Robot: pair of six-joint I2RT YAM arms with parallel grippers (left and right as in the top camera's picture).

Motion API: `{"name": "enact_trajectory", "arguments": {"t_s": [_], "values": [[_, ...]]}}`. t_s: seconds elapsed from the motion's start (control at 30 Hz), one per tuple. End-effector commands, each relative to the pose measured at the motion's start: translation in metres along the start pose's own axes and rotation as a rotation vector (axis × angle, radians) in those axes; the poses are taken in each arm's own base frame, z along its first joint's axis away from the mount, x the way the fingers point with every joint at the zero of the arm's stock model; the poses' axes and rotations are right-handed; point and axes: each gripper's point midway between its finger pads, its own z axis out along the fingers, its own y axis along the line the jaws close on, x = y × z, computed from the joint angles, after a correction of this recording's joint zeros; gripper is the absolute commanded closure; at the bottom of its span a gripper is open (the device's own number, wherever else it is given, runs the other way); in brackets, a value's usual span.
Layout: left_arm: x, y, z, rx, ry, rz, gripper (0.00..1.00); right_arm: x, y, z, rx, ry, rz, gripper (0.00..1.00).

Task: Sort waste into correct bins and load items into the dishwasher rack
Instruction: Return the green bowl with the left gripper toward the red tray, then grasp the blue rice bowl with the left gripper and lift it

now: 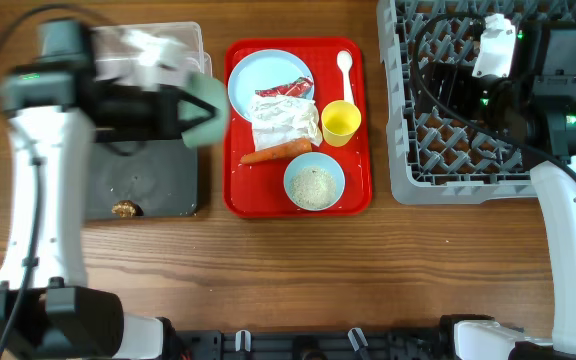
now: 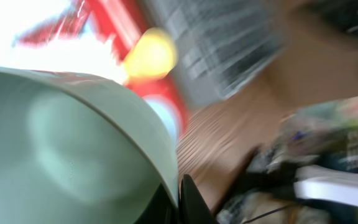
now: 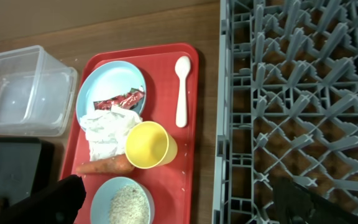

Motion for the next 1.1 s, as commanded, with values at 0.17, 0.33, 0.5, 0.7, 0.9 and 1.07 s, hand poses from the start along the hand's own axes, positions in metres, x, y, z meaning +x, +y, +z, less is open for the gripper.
{"name": "enact_trajectory", "arguments": {"t_s": [0.17,0.33,0.5,0.7,0.9,1.07], "values": [[0.048,0.032,0.097,-0.598,0.316,-0.132,0.96,0.003,-0.002,0.002,0.008,0.018,-0.013,0.0],[0.072,0.041,0.142,-0.612,0.446,-0.154,0.96,0.004,-0.002,0.002,0.009,0.023,-0.013,0.0],[0.086,0.038,0.167,-0.618,0.5,-0.145,0.96,0.004,-0.002,0.002,0.009,0.025,-0.013,0.0],[0.088,0.057,0.173,-0.696,0.463,-0.21,0.96,0.005,-0.002,0.002,0.01,0.028,-0.013,0.0],[0.097,0.067,0.185,-0.694,0.446,-0.225,0.53,0.005,-0.002,0.002,0.01,0.028,-0.013,0.0],[0.087,0.063,0.181,-0.687,0.423,-0.221,0.43,0.006,-0.002,0.002,0.01,0.031,-0.011,0.0]]}}
